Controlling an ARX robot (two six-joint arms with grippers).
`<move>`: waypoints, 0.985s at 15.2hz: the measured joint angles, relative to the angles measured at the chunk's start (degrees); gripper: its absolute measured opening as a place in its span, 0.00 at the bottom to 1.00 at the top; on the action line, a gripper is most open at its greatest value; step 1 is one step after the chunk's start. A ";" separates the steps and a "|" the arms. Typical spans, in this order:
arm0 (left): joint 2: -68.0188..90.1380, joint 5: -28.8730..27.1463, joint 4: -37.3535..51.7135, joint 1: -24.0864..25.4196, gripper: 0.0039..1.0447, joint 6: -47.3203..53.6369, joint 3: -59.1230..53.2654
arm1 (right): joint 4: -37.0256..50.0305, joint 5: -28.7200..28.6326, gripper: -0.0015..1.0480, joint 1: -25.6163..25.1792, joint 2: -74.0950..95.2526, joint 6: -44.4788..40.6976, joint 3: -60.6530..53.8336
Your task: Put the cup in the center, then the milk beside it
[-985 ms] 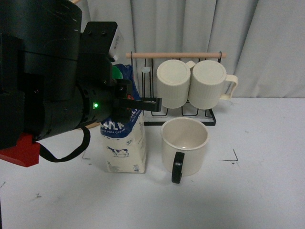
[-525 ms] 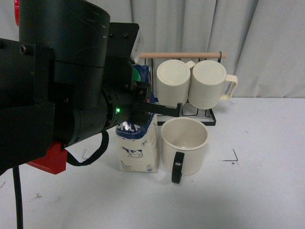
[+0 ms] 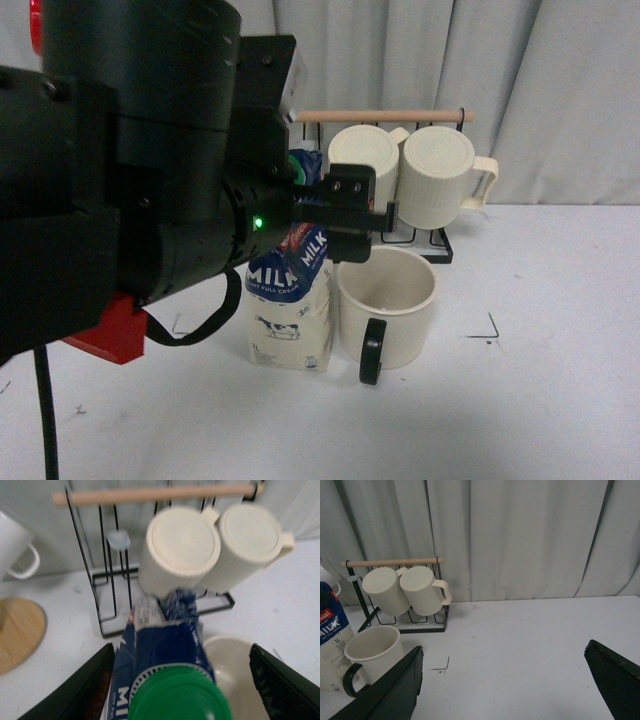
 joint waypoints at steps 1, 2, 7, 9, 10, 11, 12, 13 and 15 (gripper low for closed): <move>-2.86 -0.07 2.47 -0.72 0.88 -0.87 -1.55 | 0.00 0.00 0.94 0.00 0.00 0.00 0.00; -6.88 -0.35 3.63 -2.36 0.96 -0.85 -2.75 | 0.02 0.00 0.94 0.00 0.00 0.00 0.00; -24.17 -16.72 9.55 -1.90 0.72 4.50 -14.93 | 0.02 0.00 0.94 0.00 0.00 0.02 0.00; -32.76 -15.30 9.99 4.74 0.46 6.34 -25.20 | 0.02 0.00 0.94 0.00 0.00 0.00 0.00; -36.50 -12.17 9.86 7.10 0.32 6.71 -29.11 | 0.00 -0.02 0.94 0.00 0.00 0.00 0.00; -40.24 -9.53 9.25 9.55 0.18 6.73 -32.24 | 0.00 0.00 0.94 0.00 0.00 0.00 0.00; -43.89 -7.15 8.33 11.87 0.04 6.75 -34.77 | 0.00 0.00 0.94 0.00 0.00 0.00 0.00; -46.84 -5.40 7.19 13.81 0.01 6.84 -36.72 | 0.00 0.00 0.94 0.00 0.00 0.00 0.00; -52.96 -1.97 4.24 17.22 0.01 6.88 -39.98 | 0.00 0.00 0.94 0.00 0.00 0.00 0.00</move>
